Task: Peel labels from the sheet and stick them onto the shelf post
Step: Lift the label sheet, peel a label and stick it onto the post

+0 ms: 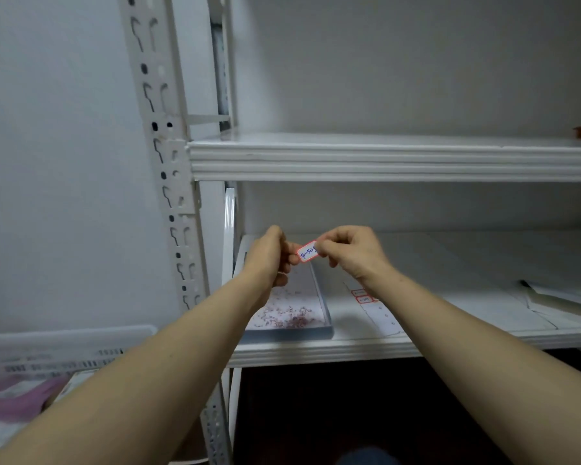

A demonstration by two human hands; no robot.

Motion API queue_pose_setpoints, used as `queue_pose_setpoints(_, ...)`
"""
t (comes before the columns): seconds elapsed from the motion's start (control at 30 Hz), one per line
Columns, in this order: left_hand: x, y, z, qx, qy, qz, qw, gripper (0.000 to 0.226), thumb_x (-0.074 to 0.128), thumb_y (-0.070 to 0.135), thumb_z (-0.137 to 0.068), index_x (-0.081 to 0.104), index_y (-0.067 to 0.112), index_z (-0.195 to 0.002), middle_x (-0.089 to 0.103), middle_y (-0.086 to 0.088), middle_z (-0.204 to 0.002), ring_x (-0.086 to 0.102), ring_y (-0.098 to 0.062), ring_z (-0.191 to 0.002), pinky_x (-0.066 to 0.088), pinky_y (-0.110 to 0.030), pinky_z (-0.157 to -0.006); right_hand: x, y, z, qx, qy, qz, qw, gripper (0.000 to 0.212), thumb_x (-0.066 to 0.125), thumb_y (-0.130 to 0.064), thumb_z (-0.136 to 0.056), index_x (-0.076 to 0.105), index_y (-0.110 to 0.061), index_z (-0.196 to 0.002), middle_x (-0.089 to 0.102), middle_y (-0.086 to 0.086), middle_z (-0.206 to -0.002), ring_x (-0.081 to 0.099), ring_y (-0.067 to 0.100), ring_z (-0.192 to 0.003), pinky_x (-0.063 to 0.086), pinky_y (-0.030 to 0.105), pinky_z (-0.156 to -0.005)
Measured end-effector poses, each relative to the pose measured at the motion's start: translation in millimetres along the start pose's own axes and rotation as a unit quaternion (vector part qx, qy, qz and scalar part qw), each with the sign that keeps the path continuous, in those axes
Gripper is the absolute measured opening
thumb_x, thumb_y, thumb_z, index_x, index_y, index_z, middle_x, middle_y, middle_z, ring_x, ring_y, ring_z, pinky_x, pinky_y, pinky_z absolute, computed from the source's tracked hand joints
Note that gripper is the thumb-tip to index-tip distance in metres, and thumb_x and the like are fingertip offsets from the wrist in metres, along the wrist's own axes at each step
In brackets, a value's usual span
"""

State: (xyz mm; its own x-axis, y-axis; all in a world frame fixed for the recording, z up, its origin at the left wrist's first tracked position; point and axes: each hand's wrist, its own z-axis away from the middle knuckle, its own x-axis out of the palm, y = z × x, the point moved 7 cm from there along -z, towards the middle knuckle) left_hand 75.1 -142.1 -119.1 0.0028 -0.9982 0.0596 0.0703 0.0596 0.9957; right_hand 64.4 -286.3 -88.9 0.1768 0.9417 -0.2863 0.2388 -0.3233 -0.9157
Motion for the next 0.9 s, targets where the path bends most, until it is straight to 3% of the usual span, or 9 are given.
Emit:
queue_pose_setpoints(0.1, -22.0, 13.9, 5.5, 0.031, 0.039, 0.032, 0.998, 0.037, 0.036, 0.021, -0.086, 0.068, 0.003, -0.082, 0.052, -0.002, -0.060, 0.032, -0.013, -0.052, 0.024, -0.022, -0.044, 6.1, -20.7, 1.5, -0.028, 0.021, -0.038, 0.999, 0.013, 0.061, 0.003, -0.082, 0.067, -0.005, -0.075, 0.057, -0.002, -0.055, 0.045, -0.002, -0.036, 0.038, 0.009, -0.043)
queue_pose_setpoints(0.23, -48.8, 36.6, 19.4, 0.099, 0.065, 0.006, 0.993, 0.012, 0.060, 0.016, -0.083, 0.065, 0.009, -0.075, 0.038, -0.001, -0.062, 0.027, -0.012, -0.049, 0.021, -0.020, -0.041, 20.4, -45.8, 3.0, -0.059, 0.017, -0.077, 0.995, 0.019, 0.064, 0.001, -0.082, 0.067, -0.012, -0.069, 0.059, -0.006, -0.051, 0.044, 0.001, -0.035, 0.038, 0.012, -0.044)
queue_pose_setpoints(0.33, -63.4, 49.3, 31.5, 0.133, 0.074, -0.007, 0.988, 0.006, 0.068, 0.013, -0.079, 0.067, 0.007, -0.079, 0.033, 0.001, -0.057, 0.027, -0.010, -0.046, 0.022, -0.017, -0.037, 36.2, -61.8, 5.3, -0.071, 0.003, -0.101, 0.992, 0.020, 0.067, -0.002, -0.081, 0.067, -0.015, -0.067, 0.060, -0.007, -0.050, 0.044, 0.004, -0.037, 0.039, 0.016, -0.046)
queue_pose_setpoints(0.7, -131.8, 90.8, 56.2, 0.193, 0.146, -0.019, 0.970, 0.005, 0.069, 0.012, -0.078, 0.071, 0.008, -0.075, 0.043, 0.011, -0.042, 0.034, -0.007, -0.043, 0.027, -0.016, -0.037, 91.4, -114.4, 12.5, -0.094, -0.048, -0.124, 0.987, 0.010, 0.070, -0.003, -0.079, 0.071, -0.010, -0.072, 0.064, 0.003, -0.059, 0.041, 0.006, -0.034, 0.039, 0.016, -0.042)
queue_pose_setpoints(0.9, -153.2, 125.3, 49.6, 0.229, 0.163, -0.035, 0.959, 0.006, 0.070, 0.010, -0.081, 0.071, 0.004, -0.082, 0.052, 0.017, -0.039, 0.046, 0.007, -0.037, 0.032, -0.005, -0.038, 102.7, -142.7, -3.4, -0.118, -0.008, -0.076, 0.990, 0.013, 0.073, -0.015, -0.076, 0.073, -0.019, -0.064, 0.070, 0.001, -0.063, 0.045, 0.011, -0.036, 0.045, 0.029, -0.053)
